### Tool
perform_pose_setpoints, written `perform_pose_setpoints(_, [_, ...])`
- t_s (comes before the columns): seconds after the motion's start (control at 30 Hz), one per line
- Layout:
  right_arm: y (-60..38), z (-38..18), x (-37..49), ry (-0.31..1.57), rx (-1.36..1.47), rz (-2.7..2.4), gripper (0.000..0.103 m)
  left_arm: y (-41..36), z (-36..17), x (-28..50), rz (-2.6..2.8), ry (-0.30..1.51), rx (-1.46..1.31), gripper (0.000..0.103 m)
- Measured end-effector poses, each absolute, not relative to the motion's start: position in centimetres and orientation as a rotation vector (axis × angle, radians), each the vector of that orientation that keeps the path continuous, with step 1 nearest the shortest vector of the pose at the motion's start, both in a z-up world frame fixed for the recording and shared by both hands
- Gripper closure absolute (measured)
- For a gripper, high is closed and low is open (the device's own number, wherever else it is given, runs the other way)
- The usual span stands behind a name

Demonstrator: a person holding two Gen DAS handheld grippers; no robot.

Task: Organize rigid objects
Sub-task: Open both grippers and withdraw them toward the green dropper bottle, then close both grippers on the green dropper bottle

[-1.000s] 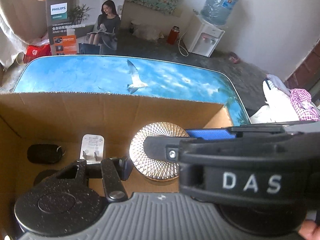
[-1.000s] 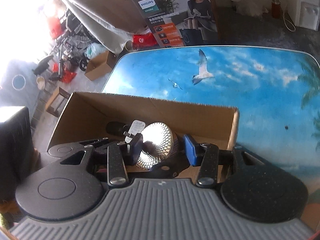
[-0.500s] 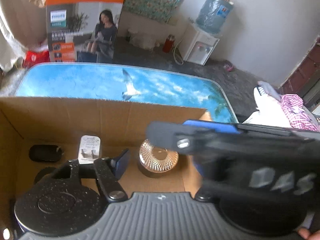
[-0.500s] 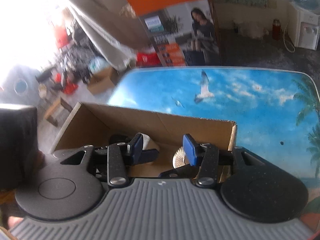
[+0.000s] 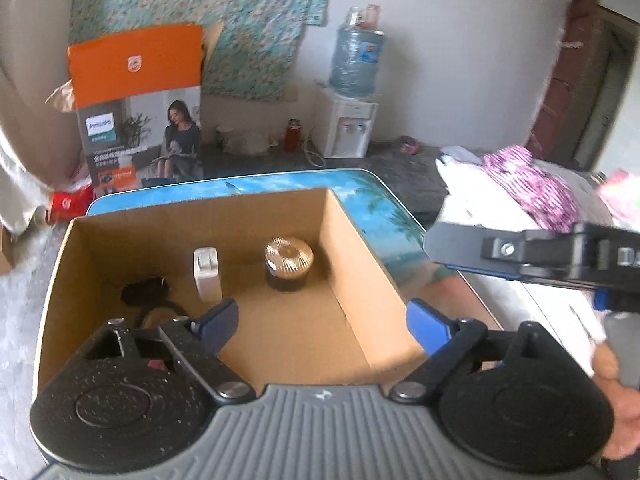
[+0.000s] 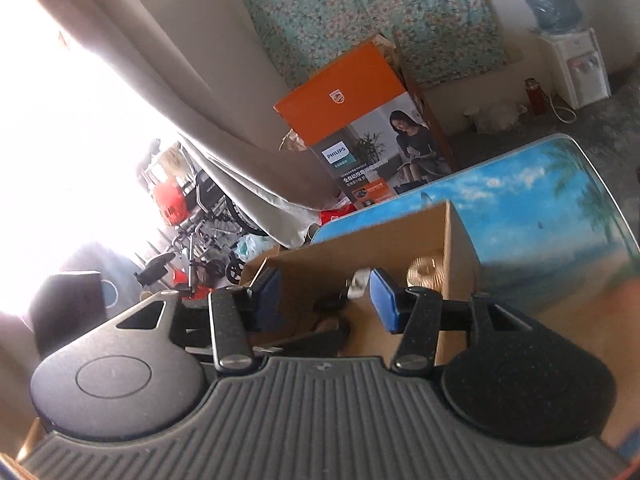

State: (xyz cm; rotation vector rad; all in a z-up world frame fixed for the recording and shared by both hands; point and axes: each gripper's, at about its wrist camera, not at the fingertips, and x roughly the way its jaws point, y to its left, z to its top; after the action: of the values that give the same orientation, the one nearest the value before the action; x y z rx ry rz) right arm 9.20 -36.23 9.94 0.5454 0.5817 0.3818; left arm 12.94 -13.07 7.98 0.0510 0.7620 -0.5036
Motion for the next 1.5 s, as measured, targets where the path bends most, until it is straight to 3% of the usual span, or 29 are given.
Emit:
perform_pose_setpoints(0.43, [-34.3,3.8,0.8,0.691,0.612,0.351,0.052,-8.6,3.3,5.5,-0.476,0.823,0.114,0.011])
perform_pose_setpoints(1.23, [-24.7,1.5,5.4,0.891,0.489,0.503,0.050,-4.6,-2.7,3.8,-0.325,0.733,0.164,0.013])
perform_pose_setpoints(1.5, [-18.5,1.2,8.2,0.905,0.307,0.609,0.054,-3.8,-4.4,5.3,-0.291,0.717,0.149,0.030])
